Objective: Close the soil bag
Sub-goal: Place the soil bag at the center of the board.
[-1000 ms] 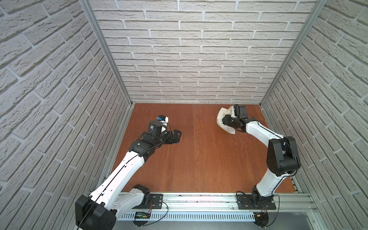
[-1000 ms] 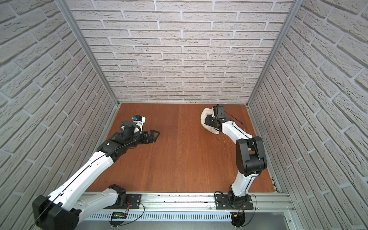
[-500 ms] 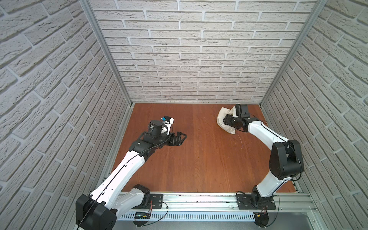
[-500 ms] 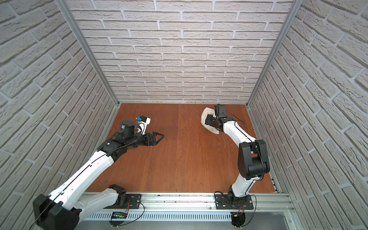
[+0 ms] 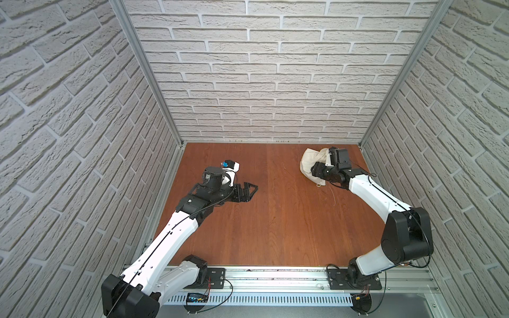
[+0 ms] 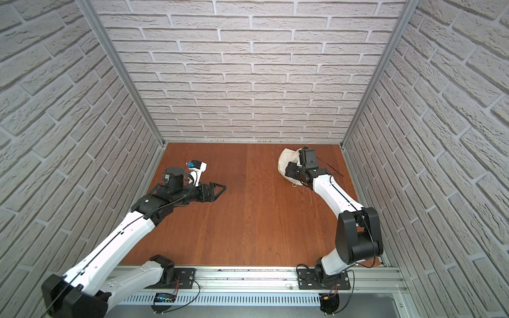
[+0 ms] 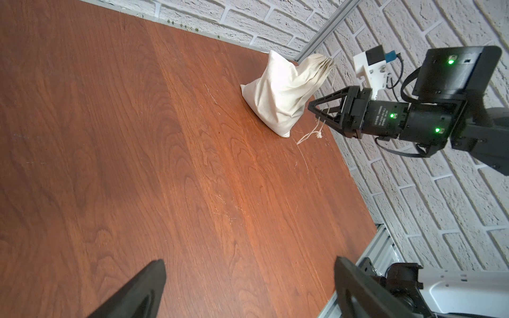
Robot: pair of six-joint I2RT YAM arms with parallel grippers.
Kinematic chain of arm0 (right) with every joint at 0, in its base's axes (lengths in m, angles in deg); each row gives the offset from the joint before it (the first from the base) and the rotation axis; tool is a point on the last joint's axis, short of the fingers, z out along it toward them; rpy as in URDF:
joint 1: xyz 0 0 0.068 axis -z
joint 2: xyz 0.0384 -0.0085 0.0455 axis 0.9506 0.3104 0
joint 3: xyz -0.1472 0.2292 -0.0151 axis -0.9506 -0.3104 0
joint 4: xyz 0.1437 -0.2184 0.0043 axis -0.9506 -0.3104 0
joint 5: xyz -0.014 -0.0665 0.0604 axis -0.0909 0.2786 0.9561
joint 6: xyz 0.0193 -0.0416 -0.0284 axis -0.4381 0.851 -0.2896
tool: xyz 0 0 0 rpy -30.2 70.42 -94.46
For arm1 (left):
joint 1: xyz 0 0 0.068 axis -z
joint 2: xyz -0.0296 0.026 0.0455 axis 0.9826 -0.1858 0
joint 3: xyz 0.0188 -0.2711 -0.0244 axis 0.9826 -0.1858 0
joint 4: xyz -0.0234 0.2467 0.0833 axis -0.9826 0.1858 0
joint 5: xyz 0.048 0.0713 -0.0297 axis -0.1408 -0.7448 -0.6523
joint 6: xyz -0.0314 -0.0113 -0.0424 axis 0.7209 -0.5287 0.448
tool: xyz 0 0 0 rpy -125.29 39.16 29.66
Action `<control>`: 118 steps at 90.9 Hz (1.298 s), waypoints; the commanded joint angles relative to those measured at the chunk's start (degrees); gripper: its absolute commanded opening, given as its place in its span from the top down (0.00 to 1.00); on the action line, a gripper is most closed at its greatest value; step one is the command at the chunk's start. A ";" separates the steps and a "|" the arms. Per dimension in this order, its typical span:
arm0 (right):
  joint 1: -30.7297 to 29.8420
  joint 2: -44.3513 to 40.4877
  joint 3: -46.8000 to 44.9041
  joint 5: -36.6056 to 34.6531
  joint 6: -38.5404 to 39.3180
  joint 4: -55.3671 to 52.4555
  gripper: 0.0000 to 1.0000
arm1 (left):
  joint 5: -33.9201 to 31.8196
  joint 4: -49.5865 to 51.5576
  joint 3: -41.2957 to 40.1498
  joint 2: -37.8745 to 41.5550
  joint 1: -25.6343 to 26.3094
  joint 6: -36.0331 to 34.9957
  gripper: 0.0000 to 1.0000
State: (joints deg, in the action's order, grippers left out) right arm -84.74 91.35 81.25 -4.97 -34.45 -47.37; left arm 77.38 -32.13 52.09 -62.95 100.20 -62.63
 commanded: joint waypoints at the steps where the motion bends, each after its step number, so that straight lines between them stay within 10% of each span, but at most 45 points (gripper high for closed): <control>1: -0.83 -2.95 -1.05 -2.44 0.19 -1.35 0.34 | 0.03 -1.27 0.30 1.51 -0.16 0.24 0.02; 53: -6.28 -7.93 0.78 -18.21 4.18 -11.62 0.20 | -0.92 -1.48 -0.93 3.09 -0.08 1.07 0.02; 118: -11.13 -22.37 -9.61 -5.55 20.75 6.27 0.14 | -8.30 1.37 0.12 5.78 0.05 0.42 0.02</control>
State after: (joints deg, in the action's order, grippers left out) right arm -95.40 72.02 72.97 -14.64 -19.85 -47.37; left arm 72.14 -30.76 51.79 -58.65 100.20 -61.55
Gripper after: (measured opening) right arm 0.859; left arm 0.983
